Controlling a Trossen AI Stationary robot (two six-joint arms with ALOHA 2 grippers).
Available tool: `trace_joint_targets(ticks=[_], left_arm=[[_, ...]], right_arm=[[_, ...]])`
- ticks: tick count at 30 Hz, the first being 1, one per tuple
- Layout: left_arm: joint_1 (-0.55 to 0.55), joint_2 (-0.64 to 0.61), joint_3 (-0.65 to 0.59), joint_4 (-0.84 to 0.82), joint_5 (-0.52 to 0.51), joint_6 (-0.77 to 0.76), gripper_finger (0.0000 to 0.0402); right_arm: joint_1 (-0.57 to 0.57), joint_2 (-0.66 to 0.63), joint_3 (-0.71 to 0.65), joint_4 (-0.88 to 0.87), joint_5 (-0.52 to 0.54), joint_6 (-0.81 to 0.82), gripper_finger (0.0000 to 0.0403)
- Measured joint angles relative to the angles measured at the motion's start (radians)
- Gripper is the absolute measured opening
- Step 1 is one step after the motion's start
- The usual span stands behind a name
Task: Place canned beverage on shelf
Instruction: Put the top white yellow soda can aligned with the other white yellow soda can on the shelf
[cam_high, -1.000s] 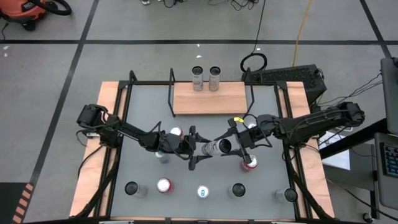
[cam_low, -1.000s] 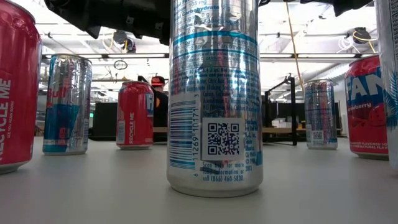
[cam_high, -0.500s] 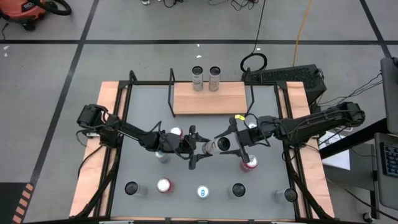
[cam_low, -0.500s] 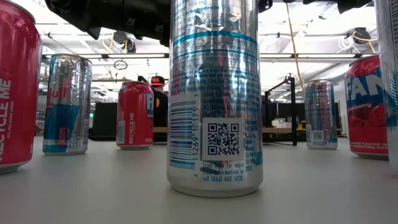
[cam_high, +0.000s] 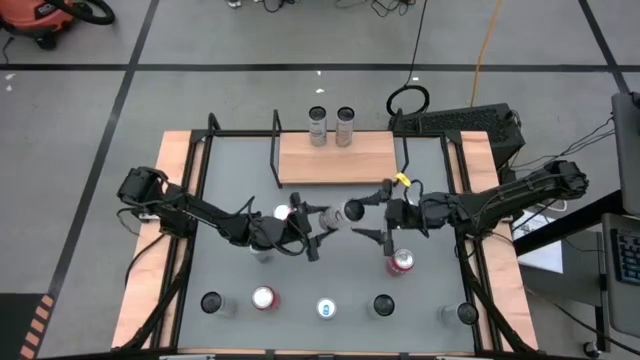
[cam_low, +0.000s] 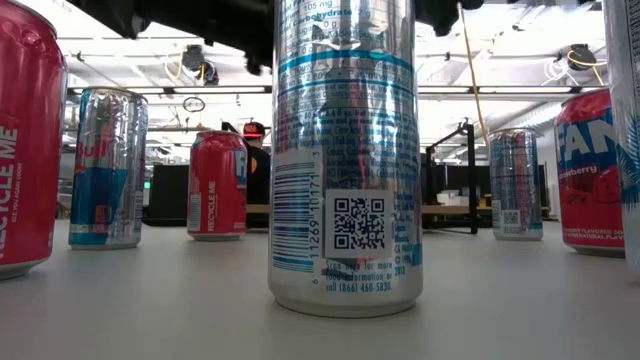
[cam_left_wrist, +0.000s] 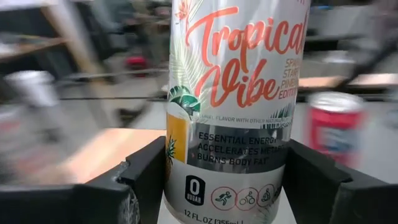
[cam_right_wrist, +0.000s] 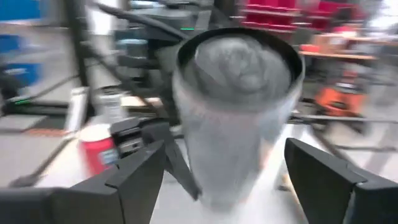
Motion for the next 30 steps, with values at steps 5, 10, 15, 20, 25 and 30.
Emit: trace_joint_targets(ticks=[5, 10, 15, 20, 25, 30], left_arm=[[-0.025, -0.002, 0.019, 0.097, -0.314, 0.076, 0.0255], [-0.025, -0.002, 0.023, 0.172, -0.382, 0.1, 0.0255], [-0.018, -0.002, 0.024, 0.179, -0.423, 0.099, 0.0255], [-0.018, -0.002, 0.024, 0.17, -0.484, 0.132, 0.0255], [-0.019, -0.002, 0.024, 0.17, -0.53, 0.222, 0.0255], [-0.018, -0.002, 0.024, 0.17, -0.594, 0.313, 0.0255]], right_arm=[[0.064, 0.017, 0.0, 0.078, 0.317, 0.087, 0.0293], [0.117, 0.105, 0.0, 0.263, 0.504, 0.105, 0.0293], [0.145, 0.227, 0.0, 0.569, 0.565, 0.043, 0.0293], [0.151, 0.327, 0.015, 0.825, 0.603, 0.007, 0.0293], [0.137, 0.422, 0.13, 0.844, 0.636, -0.114, 0.0293], [0.135, 0.537, 0.273, 0.838, 0.67, -0.221, 0.0293]])
